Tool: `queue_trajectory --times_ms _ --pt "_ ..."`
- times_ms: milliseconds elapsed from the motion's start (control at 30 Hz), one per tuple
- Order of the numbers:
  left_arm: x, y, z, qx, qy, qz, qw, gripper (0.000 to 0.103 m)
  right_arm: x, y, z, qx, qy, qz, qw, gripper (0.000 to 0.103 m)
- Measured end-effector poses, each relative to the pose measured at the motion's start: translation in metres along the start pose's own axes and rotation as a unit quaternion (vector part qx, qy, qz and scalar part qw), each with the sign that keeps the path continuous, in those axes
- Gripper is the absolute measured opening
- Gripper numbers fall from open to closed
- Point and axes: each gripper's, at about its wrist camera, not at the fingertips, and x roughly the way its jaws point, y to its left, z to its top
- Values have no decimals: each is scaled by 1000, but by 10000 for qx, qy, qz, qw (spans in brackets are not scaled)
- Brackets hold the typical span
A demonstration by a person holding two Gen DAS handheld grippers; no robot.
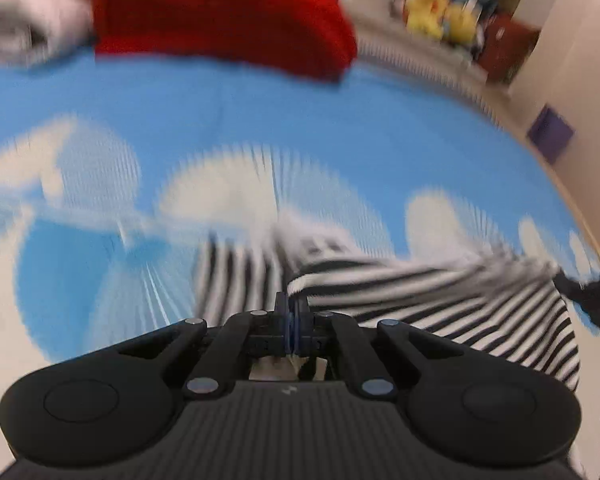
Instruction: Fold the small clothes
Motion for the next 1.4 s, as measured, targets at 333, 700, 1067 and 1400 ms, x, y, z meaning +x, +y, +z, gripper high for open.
queue_trajectory --times_ms 333,700,1067,1400 --pt "-37 -9 7 383 -255 -405 9981 6 14 -17 -11 389 325 -802 9955 25" --pt "22 -2 -50 1017 1159 825 9846 24 46 2 -55 -1094 2026 -474 9720 31" --pt "29 -8 -60 1168 1088 760 9842 28 39 14 -65 -2025 2026 -418 9572 38" --pt "-120 -26 -76 1333 -578 289 9890 48 -72 24 -37 -2265 377 92 9732 39"
